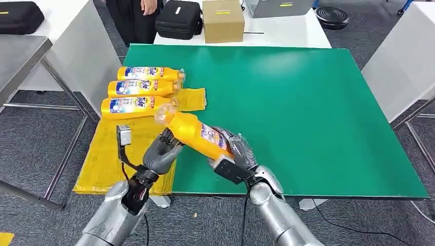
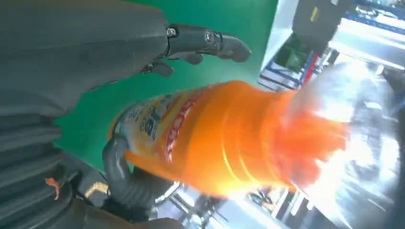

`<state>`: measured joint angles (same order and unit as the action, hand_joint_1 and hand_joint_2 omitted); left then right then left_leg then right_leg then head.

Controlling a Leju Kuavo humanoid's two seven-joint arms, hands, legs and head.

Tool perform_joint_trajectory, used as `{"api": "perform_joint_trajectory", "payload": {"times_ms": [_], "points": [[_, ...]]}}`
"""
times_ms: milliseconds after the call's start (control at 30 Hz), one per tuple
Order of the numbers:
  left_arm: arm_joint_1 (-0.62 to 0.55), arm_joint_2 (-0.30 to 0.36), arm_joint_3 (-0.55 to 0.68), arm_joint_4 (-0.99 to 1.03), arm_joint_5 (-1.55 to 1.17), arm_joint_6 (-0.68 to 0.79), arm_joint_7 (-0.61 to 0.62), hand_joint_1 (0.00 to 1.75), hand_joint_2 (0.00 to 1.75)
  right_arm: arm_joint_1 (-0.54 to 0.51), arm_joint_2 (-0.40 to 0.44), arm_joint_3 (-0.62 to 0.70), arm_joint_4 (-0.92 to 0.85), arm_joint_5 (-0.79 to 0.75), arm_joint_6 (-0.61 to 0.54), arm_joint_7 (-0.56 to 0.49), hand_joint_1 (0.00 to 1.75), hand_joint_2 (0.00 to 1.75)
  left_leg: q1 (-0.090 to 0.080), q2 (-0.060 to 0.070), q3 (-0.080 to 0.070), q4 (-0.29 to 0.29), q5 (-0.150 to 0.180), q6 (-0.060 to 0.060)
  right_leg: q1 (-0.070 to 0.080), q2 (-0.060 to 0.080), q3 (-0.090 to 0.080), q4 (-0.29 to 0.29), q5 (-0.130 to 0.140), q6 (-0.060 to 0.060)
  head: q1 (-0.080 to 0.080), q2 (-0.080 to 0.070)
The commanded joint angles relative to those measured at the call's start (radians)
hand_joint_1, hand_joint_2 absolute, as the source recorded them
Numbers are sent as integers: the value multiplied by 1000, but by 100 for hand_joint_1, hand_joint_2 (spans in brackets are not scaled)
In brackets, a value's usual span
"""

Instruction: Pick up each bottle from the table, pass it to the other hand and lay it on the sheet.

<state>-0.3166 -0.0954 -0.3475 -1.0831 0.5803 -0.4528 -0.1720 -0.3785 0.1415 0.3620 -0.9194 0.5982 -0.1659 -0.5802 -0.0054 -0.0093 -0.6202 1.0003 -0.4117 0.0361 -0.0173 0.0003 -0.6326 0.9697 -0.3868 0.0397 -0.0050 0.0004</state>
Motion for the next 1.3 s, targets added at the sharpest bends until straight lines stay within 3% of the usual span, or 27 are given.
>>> {"api": "perform_joint_trajectory", "payload": {"times_ms": [33, 367, 700, 1300], "points": [[2, 59, 14, -70, 12, -5, 13, 0, 175, -14, -33, -33, -6, 13, 4, 10, 175, 175, 1, 1, 4, 0, -2, -2, 1, 0, 4, 0, -2, -1, 0, 0], [-3, 59, 37, -76, -41, 48, -24, 0, 175, 28, -37, -69, -56, 35, 17, 16, 175, 175, 1, 0, 3, 0, -2, -2, 1, 0, 3, 0, -2, -1, 0, 0], [-59, -11, -38, -24, -205, 216, -81, 0, 175, 15, -21, -51, -18, 49, 33, 20, 175, 175, 1, -1, 2, 0, -1, -1, 1, -2, 2, 0, -1, -1, 0, 0], [-112, -32, -93, 41, -162, 194, -71, 0, 175, 16, -20, -34, -20, 48, 41, 33, 175, 175, 1, 0, 4, 0, -2, -2, 1, -1, 4, 0, -2, -1, 0, 0]]}}
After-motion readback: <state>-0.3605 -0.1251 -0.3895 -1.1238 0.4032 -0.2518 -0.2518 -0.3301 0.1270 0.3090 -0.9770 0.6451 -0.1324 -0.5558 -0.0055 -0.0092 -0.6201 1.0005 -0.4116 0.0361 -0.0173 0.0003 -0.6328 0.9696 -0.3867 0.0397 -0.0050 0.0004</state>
